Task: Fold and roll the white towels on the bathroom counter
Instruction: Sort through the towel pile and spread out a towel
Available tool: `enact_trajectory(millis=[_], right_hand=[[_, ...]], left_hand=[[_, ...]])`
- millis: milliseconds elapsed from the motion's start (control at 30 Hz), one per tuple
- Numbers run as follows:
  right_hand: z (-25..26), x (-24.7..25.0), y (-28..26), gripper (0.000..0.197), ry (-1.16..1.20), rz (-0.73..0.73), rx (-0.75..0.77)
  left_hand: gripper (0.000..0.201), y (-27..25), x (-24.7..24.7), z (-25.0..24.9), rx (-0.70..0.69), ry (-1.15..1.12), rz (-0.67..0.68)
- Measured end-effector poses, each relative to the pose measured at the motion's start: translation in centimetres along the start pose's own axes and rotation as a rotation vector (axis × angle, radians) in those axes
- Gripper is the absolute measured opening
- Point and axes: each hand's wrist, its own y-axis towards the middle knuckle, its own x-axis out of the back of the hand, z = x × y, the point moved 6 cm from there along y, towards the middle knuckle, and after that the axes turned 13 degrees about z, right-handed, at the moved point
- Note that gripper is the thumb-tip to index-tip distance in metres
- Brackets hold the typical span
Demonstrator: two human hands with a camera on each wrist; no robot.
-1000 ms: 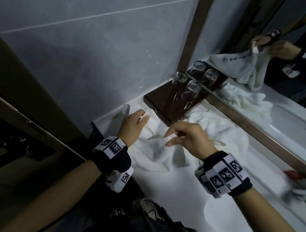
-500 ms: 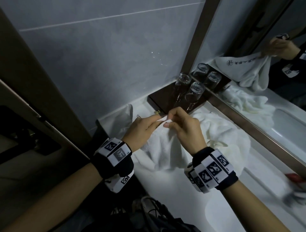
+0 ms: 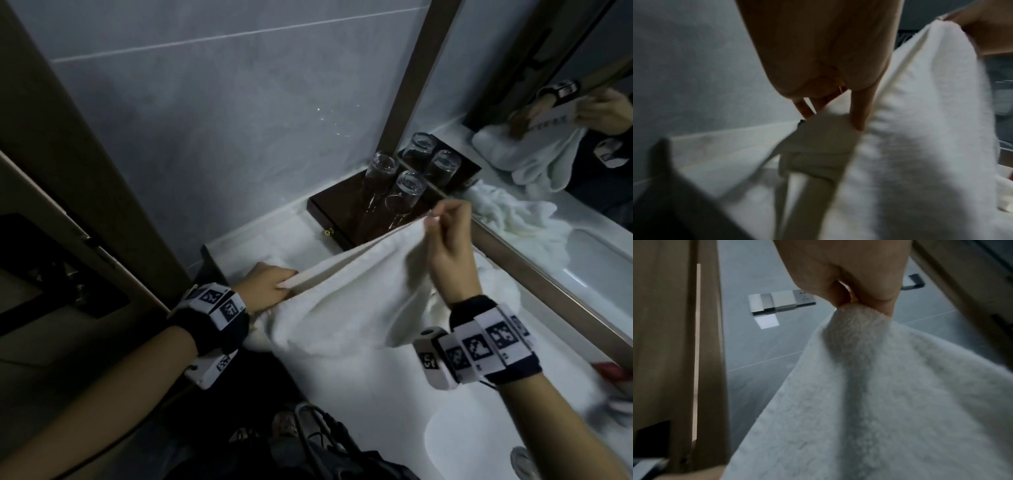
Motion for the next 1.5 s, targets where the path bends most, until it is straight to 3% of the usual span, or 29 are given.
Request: enact_trajectory(millis=[33, 100, 200, 267, 333, 500, 667, 767, 833, 933, 1033, 1100, 1200, 1267, 1333, 1367, 1433, 1500], right_hand=[[-0.8, 1.1, 0.3, 0.026, -0.005, -0.044, -0.026], [-2.9, 3.1, 0.8, 0.017, -0.012, -0.112, -0.111], [-5.9, 4.6, 0.8, 0.011, -0.047, -0.176, -0.236], [-7.1, 4.8, 0.6, 0.011, -0.078, -0.178, -0.274], [-7.8, 4.5, 0.4, 0.011, -0.097, -0.177, -0.278], [-9.0, 3.5, 0.4, 0.005, -0.075, -0.196, -0.326], [-10.2, 1.1, 0.2, 0.025, -0.056, -0.015, -0.435], [-10.7, -0.6, -0.6, 0.016, -0.207, 0.136, -0.509], [-11.1, -1.5, -1.3, 0.033, -0.227, 0.195, -0.543], [-11.4, -2.6, -2.4, 0.036, -0.174, 0.310, -0.579], [-11.7, -3.1, -3.4, 0.037, -0.194, 0.421, -0.626], [-11.8, -3.1, -3.9, 0.039, -0.190, 0.440, -0.642], [-11.9, -2.8, -4.1, 0.043, -0.111, 0.393, -0.663], [-12.0, -2.6, -4.1, 0.043, -0.081, 0.358, -0.674], [-11.9, -2.2, -4.0, 0.030, -0.099, 0.306, -0.677], [-11.9, -1.8, -3.9, 0.022, -0.128, 0.267, -0.675], [-12.0, -0.1, -3.8, 0.032, -0.194, 0.132, -0.681], [-12.1, 2.5, -3.3, 0.027, -0.279, -0.026, -0.645]], left_hand=[[0.008, -0.2, 0.0, 0.9, 0.006, -0.040, 0.006], [0.027, -0.6, -0.5, 2.2, 0.019, -0.058, 0.022], [0.032, -1.0, -1.2, 2.0, -0.023, -0.112, -0.029], [0.024, -1.2, -2.1, 1.3, -0.014, -0.107, -0.018], [0.015, -1.3, -3.4, 0.6, 0.000, -0.034, 0.051], [0.016, 0.5, -7.5, -0.7, -0.033, 0.145, 0.149], [0.043, 2.8, -12.3, -2.0, 0.086, 0.329, 0.304], [0.061, 3.3, -14.0, -3.2, 0.064, 0.388, 0.284], [0.067, 3.6, -14.8, -3.7, 0.039, 0.431, 0.233], [0.082, 3.2, -15.9, -4.1, 0.045, 0.622, 0.220], [0.051, 2.2, -15.9, -4.0, 0.171, 0.778, 0.254], [0.032, 2.1, -15.4, -4.5, 0.133, 0.782, 0.161], [0.016, 2.2, -14.6, -4.9, 0.026, 0.762, 0.084], [0.027, 2.6, -14.3, -4.7, 0.000, 0.670, 0.133], [0.036, 2.8, -12.9, -4.0, 0.007, 0.561, 0.123], [0.035, 2.6, -11.6, -3.7, 0.016, 0.484, 0.110], [0.029, 1.7, -8.7, -3.0, 0.007, 0.321, 0.051], [0.023, 0.2, -5.6, -2.2, -0.017, 0.195, -0.008]])
